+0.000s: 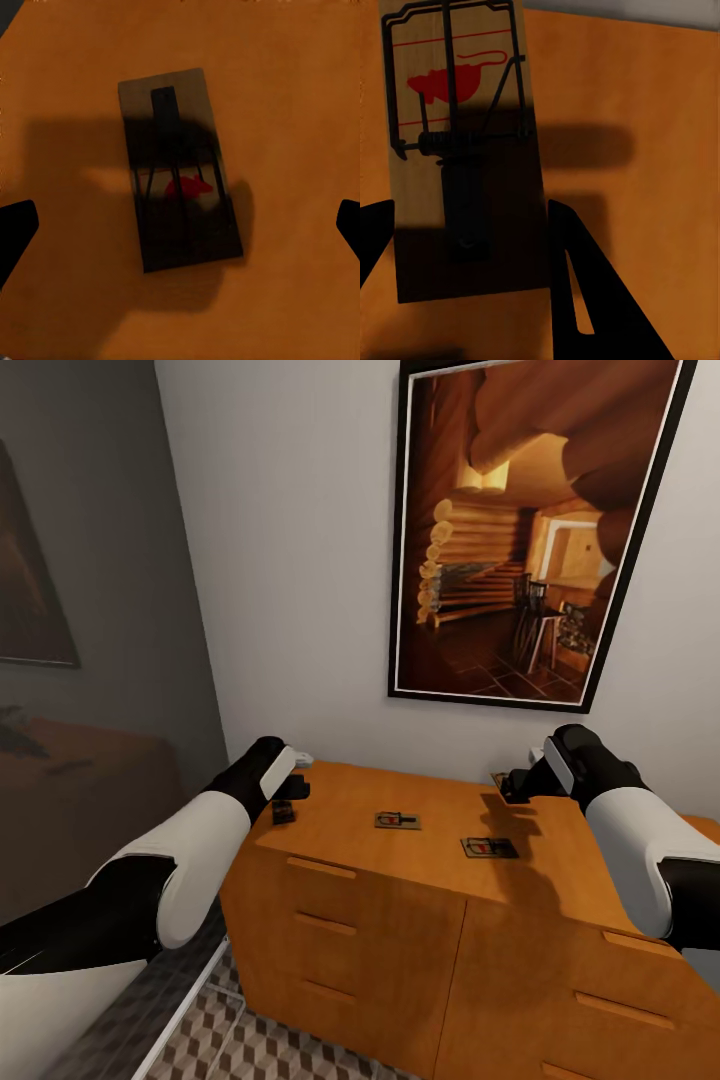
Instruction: Take the four mousetraps from the cabinet in the bathroom and place them on the bathroom floor. Make sure all four end up on the same floor surface, and ensure that at least two of them are either under or directly next to the same bathroom sink.
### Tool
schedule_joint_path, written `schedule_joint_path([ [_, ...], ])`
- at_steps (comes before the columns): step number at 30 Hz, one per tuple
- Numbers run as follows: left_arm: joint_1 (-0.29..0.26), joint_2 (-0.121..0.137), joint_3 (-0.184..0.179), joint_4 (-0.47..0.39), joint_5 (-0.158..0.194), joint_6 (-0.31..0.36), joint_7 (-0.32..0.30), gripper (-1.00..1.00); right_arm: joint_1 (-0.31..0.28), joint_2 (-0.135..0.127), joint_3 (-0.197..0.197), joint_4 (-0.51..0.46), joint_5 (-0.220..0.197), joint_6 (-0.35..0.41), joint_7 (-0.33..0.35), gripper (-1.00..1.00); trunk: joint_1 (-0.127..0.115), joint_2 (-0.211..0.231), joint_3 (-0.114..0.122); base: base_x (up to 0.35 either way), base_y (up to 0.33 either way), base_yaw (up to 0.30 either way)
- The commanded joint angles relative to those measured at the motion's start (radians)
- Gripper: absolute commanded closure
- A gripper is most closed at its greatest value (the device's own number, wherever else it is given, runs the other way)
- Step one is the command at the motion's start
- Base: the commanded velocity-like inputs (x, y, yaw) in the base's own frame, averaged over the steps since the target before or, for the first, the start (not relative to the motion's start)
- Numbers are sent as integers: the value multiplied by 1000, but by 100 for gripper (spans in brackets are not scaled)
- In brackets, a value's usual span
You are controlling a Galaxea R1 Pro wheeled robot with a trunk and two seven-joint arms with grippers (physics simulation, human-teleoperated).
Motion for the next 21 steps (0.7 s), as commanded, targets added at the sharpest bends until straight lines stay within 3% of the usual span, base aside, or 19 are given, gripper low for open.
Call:
schedule_joint_path([
  [1,0,0,2,-5,9,2,10,-100,-1,0,-3,-1,3,4,2,100,0,-1,-1,0,0,0],
  [21,0,0,-2,6,10,1,11,-100,-1,-1,-3,16,4,4,2,100,0,-1,-1,0,0,0],
])
